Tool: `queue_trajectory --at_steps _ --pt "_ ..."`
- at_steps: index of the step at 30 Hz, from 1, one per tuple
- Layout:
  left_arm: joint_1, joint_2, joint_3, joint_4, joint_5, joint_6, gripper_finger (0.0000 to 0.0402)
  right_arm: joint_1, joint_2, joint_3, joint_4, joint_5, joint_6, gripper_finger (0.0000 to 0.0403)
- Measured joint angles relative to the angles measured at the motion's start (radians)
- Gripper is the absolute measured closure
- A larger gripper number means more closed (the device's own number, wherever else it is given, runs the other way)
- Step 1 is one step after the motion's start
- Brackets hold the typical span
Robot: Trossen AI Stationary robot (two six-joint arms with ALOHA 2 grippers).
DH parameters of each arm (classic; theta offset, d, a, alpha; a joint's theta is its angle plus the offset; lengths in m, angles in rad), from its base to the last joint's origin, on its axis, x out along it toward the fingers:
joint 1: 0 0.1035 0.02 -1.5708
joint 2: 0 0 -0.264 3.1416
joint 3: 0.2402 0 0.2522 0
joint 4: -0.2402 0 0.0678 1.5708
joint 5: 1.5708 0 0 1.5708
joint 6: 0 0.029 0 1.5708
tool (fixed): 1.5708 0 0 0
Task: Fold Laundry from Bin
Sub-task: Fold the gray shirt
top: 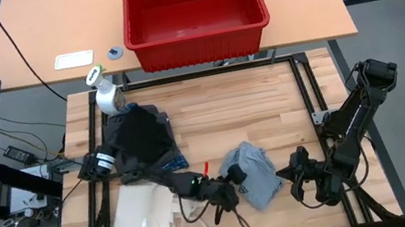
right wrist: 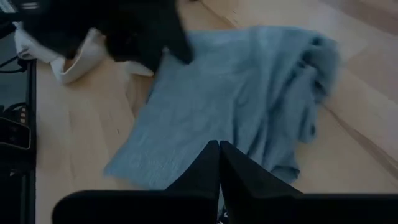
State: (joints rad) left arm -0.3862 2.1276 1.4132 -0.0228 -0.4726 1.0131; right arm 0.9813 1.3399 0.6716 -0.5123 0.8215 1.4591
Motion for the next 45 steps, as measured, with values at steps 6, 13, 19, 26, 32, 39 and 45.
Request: queue_trajectory --at_steps 6,13,19,26,32,39,45 --pt "0.051 0.032 0.001 -0.031 0.024 -0.021 0.0038 0.0 0.0 0.0 0.026 -0.004 -0.031 0.0386" --pt "0.041 0.034 -0.004 -0.054 -0.048 -0.08 0.0236 0.0 0.0 0.0 0.204 0.077 -0.314 0.0387" --pt "0.037 -0.022 -0.004 -0.112 -0.082 -0.155 0.0366 -0.02 0.038 0.002 0.593 0.096 -0.884 0.0389" --pt "0.079 -0.12 -0.004 -0.326 -0.086 -0.379 0.0342 -0.115 0.19 0.0 0.701 0.015 -1.066 0.0383" --pt "0.086 -0.217 -0.003 -0.467 -0.124 -0.353 0.0359 -0.199 0.23 0.0 0.705 -0.007 -1.097 0.037" --pt "0.167 -0.326 -0.003 -0.57 -0.135 -0.355 0.0354 -0.284 0.229 0.0 0.725 -0.069 -1.147 0.0369" --pt "0.221 -0.364 -0.002 -0.598 -0.034 -0.477 0.0359 -0.312 0.229 0.0 0.867 -0.042 -1.324 0.0365"
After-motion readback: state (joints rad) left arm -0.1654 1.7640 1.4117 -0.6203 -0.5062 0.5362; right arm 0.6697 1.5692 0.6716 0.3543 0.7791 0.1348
